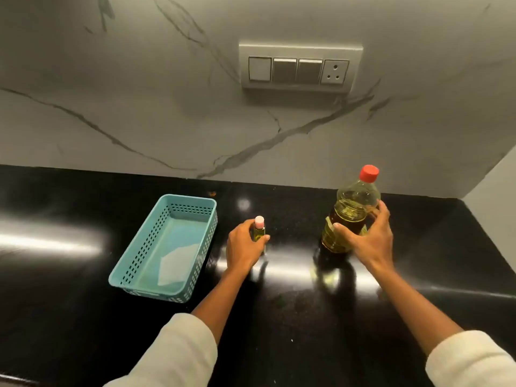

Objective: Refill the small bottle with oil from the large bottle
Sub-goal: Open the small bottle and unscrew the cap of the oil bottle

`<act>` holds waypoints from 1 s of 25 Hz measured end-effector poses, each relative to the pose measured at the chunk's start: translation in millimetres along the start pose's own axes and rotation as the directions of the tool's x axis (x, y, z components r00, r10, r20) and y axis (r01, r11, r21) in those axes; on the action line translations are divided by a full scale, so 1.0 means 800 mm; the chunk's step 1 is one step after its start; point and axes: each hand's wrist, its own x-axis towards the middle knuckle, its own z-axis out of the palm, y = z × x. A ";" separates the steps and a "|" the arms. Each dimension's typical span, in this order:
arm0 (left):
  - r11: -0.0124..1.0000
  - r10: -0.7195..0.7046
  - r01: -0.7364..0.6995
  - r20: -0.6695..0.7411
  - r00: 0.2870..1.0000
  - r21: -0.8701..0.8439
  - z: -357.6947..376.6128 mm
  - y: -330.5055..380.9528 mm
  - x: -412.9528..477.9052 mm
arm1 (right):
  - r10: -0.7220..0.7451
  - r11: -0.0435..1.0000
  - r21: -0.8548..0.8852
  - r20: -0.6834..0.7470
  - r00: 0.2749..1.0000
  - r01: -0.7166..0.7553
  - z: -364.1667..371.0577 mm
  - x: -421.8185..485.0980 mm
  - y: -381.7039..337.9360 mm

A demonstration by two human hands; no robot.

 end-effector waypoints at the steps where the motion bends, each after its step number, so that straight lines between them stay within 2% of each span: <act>1: 1.000 0.001 -0.001 0.007 1.000 0.000 0.004 0.004 0.003 | -0.001 1.000 0.016 0.029 1.000 0.001 0.001 0.008 0.003; 4: 0.999 -0.032 0.032 -0.011 0.999 0.024 0.009 0.016 0.006 | 0.050 0.998 0.030 0.124 0.991 -0.054 0.008 0.021 0.005; 10: 0.994 0.020 -0.022 0.021 1.000 0.102 -0.008 0.000 0.006 | 0.043 0.998 -0.042 0.057 0.997 -0.041 0.013 0.006 0.000; 18: 0.992 0.103 -0.107 0.064 0.993 0.063 -0.056 -0.021 -0.070 | 0.051 0.987 -0.155 0.011 0.999 -0.049 -0.011 -0.110 -0.021; 25: 0.987 0.148 -0.154 0.121 0.982 0.046 -0.077 -0.040 -0.096 | 0.065 0.989 -0.131 -0.016 0.998 -0.066 -0.015 -0.164 -0.031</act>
